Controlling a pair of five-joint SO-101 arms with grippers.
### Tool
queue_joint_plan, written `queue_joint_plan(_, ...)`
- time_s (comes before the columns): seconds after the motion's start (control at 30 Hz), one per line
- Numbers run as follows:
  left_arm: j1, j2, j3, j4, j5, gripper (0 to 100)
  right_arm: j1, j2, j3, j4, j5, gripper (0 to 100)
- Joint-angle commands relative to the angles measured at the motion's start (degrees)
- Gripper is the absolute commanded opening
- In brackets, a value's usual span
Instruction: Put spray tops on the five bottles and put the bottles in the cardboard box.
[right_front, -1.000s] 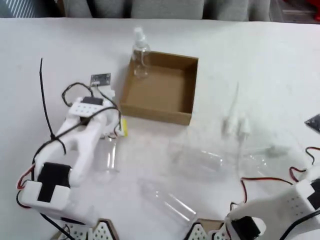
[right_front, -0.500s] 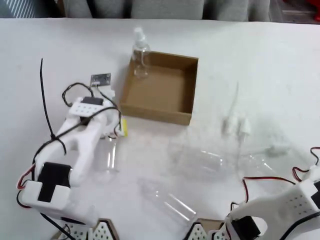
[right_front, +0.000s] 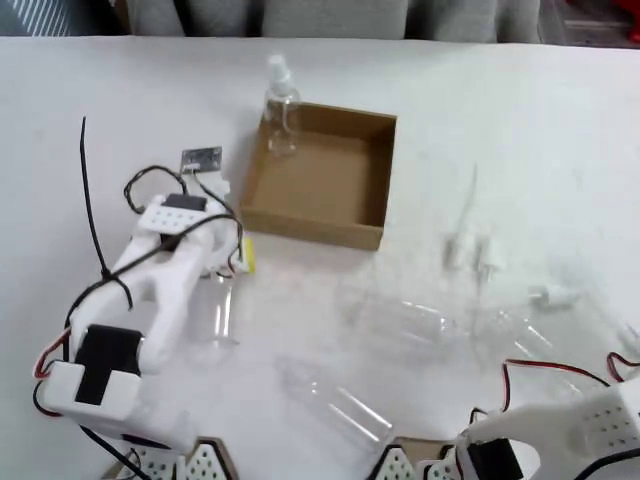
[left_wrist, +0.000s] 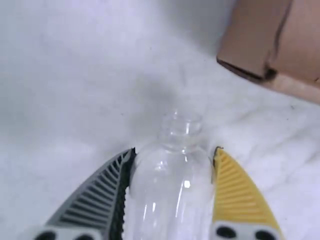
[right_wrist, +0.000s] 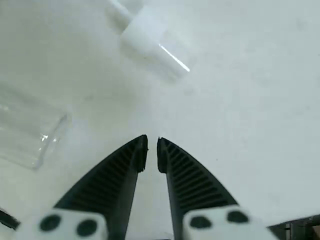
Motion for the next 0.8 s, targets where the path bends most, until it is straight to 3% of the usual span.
queue_joint_plan(0.0,-0.75,-0.66,-0.18,0.53,-0.62,6,-0.04,3.21,-2.55,0.04,-1.76,1.6)
queue_joint_plan(0.23,-0.75,-0.48,-0.18,0.53,-0.62,6,-2.42,10.07,-2.64,-9.8,-12.66,1.6)
queue_joint_plan(0.57,-0.84,-0.48,-0.18,0.53,-0.62,6,-4.7,8.4,-2.64,-17.71,-15.21,1.6)
queue_joint_plan(0.77,-0.84,-0.48,-0.18,0.53,-0.62,6,-5.58,8.66,-7.03,-20.97,-21.98,1.7)
